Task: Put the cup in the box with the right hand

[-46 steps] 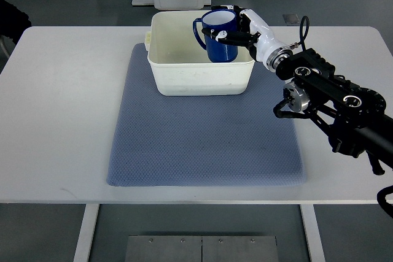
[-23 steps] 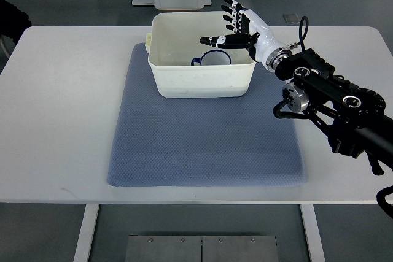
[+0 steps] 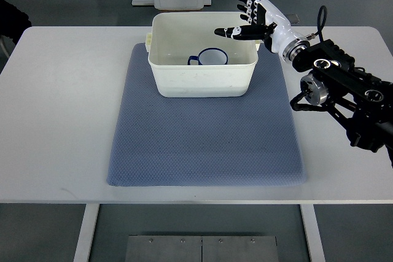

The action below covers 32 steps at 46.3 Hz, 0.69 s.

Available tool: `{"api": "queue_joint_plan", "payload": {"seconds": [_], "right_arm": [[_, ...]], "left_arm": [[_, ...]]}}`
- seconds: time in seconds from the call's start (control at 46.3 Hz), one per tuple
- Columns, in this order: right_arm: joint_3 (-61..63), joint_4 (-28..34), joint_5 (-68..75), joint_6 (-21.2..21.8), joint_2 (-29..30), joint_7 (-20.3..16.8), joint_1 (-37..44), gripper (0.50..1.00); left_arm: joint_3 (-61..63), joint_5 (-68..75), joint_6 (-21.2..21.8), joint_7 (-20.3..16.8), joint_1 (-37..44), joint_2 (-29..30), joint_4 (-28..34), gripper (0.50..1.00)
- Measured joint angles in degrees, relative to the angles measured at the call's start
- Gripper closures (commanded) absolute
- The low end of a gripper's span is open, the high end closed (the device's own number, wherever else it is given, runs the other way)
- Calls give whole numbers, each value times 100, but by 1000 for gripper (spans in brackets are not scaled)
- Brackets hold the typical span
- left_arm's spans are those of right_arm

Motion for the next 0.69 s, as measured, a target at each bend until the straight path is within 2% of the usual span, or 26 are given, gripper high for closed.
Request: {"api": "queue_joint_plan", "payload": {"seconds": [0.324, 0.691], "right_arm": [[222, 233, 390, 12, -830, -1, -55, 502], [1288, 226, 471, 11, -1249, -21, -1127, 500]], "left_arm": [[0, 2, 0, -1, 5, 0, 0, 500], [0, 1, 0, -2, 6, 0, 0, 500]]}}
